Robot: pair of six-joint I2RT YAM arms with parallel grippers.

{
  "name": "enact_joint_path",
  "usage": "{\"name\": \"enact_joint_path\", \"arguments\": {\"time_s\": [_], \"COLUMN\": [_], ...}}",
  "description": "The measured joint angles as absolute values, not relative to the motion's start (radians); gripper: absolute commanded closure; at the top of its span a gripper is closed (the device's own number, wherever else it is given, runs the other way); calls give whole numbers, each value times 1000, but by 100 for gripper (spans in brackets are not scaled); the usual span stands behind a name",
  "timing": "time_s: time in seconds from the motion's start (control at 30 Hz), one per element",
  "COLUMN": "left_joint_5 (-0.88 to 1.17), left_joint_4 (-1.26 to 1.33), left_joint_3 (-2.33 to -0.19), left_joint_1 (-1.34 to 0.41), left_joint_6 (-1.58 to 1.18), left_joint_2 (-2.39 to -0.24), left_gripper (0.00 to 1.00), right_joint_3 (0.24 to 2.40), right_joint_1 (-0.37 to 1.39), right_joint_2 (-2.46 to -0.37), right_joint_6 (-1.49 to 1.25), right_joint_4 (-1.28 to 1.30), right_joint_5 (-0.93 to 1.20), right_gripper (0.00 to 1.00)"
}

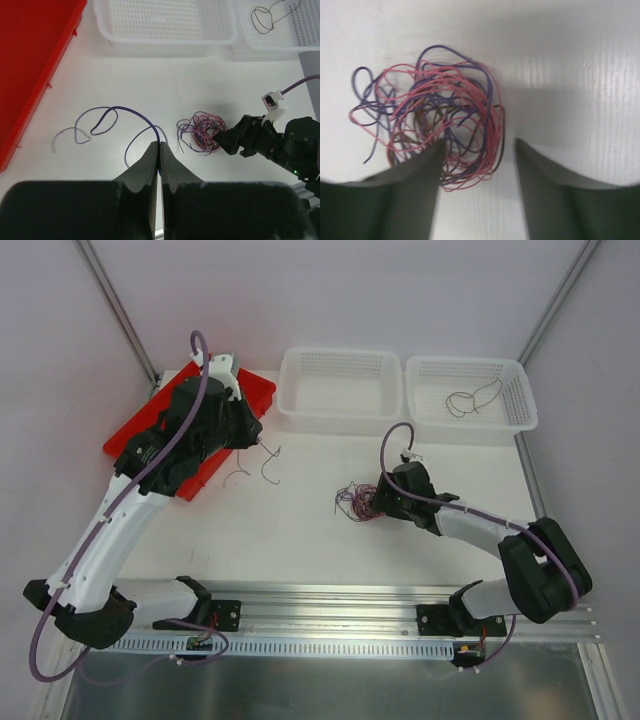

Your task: Untangle the cables

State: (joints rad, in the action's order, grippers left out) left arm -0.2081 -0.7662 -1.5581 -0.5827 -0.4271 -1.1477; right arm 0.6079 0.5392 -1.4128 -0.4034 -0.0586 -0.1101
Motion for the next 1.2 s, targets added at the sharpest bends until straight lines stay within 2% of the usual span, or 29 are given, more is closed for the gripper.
{"name": "enact_joint_path", "arguments": {"time_s": [0.13,0.2,0.23,0.4,0.73,0.93,1.13,1.17,1.2], "left_joint_5": [-162,-136,-126,-76,-1,20,60,69,70], "left_joint_4": [-762,-751,-740,-686,-565,-378,-167,-129,-99], "left_joint_3": [-1650,-1712,-1746,-1919,-2365,-2346,-2313,-2313,-2313], "left_joint_1": [-583,-583,-583,-583,-583,-566,-516,-506,-496], "left_joint_6": [-362,-332,-315,-237,-98,-46,-39,-43,-46], "left_joint_2": [-1235,-1279,-1304,-1434,-1824,-1910,-1996,-2022,-2050], "left_gripper": [100,100,100,100,100,100,100,94,79], "right_joint_3": [607,607,607,607,607,607,599,597,594], "right_joint_1": [553,568,576,620,633,634,634,634,634], "right_joint_2": [-1328,-1268,-1242,-1047,-655,-522,-489,-489,-490], "right_joint_6": [-382,-369,-361,-321,-282,-279,-279,-279,-279], "right_joint_4": [-28,-6,9,107,340,457,513,519,525], "right_joint_5": [-86,-85,-84,-95,-124,-133,-138,-139,-139], "right_gripper": [6,0,3,3,3,3,3,3,3]}}
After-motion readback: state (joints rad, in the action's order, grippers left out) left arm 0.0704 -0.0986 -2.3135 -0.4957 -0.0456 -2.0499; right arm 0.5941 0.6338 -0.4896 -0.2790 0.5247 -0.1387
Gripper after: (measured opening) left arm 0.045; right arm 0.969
